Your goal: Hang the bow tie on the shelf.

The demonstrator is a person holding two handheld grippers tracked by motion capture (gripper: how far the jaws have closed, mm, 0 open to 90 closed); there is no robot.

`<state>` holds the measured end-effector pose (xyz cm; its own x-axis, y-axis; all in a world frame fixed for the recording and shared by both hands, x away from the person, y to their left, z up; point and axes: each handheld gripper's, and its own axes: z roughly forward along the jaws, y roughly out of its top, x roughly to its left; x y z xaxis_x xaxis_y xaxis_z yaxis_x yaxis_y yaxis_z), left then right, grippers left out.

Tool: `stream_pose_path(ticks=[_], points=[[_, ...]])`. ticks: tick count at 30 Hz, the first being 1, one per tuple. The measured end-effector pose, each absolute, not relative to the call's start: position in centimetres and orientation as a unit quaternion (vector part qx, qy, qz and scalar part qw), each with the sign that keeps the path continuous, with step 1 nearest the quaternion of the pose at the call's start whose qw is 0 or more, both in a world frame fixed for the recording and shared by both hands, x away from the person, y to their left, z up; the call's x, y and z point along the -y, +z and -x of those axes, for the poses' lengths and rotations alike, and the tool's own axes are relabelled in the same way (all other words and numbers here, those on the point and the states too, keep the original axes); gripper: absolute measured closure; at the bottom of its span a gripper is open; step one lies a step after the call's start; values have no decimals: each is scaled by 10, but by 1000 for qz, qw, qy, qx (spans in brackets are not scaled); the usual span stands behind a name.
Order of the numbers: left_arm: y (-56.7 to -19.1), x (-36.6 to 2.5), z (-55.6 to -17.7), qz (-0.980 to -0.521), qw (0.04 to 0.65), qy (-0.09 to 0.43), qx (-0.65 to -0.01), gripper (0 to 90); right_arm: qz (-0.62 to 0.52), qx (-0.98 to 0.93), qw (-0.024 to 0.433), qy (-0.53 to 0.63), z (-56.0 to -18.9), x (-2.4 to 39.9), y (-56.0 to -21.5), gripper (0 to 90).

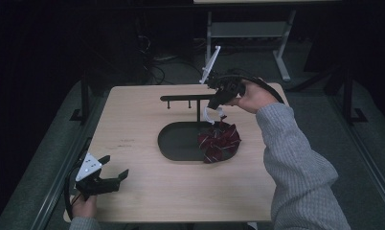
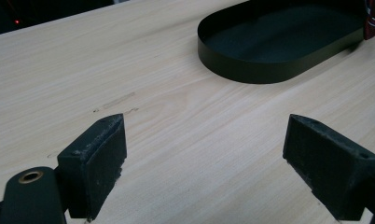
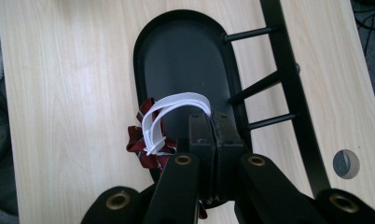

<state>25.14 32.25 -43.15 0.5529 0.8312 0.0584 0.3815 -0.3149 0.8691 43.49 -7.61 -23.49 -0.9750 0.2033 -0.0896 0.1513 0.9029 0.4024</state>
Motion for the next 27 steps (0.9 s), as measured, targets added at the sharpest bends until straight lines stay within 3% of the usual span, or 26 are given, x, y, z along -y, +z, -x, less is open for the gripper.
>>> stream_pose_path(ticks=[27], points=[[-432, -326, -250, -763, 437, 261, -399, 131, -113, -973, 54, 196, -467, 69, -241, 881]])
